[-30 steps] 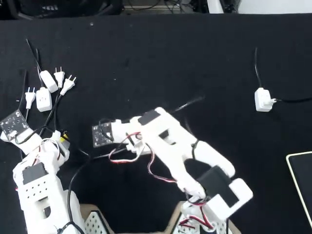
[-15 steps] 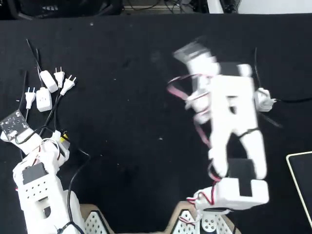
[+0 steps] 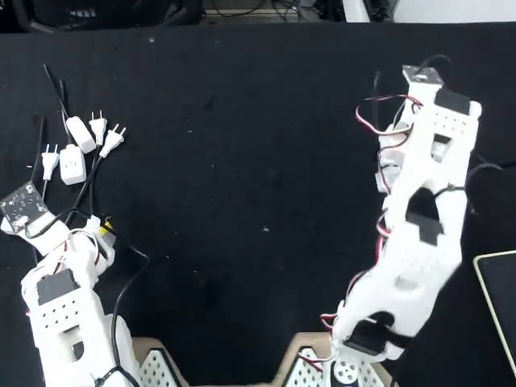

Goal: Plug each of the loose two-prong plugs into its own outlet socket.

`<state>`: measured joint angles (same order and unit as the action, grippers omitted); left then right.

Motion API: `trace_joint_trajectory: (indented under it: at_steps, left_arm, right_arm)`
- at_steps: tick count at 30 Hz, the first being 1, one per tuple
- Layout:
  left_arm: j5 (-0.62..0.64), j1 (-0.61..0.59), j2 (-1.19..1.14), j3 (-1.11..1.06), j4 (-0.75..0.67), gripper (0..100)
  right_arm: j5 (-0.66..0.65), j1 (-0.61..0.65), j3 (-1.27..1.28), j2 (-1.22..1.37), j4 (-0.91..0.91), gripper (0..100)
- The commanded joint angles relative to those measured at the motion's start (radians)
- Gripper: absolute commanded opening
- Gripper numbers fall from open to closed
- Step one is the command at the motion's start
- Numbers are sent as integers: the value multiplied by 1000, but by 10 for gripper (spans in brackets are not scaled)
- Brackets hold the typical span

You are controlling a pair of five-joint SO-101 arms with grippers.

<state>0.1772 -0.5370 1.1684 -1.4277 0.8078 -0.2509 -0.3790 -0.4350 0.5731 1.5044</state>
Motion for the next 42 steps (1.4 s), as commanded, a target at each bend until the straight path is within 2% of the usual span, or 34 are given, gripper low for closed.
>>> trace_joint_trajectory:
  at_steps: [1,11,18,21,29,36,42]
  left_arm:
    - [11,-2,17,53,-17,266]
    - [9,-2,17,53,-17,266]
    - [9,-2,17,53,-17,266]
    - [9,-2,17,53,-17,266]
    - [9,-2,17,53,-17,266]
    - [11,-2,17,53,-17,266]
    - [11,-2,17,53,-17,266]
  right_arm:
    - [31,-40,-288,147,61,11]
    - [21,-51,-828,466,218,11]
    - [2,-51,-1056,615,227,11]
    - [-48,-48,-1081,642,249,11]
    - [-49,-84,-1069,644,262,12]
    - [-54,-87,-960,642,262,18]
    - [-54,-84,-954,642,261,165]
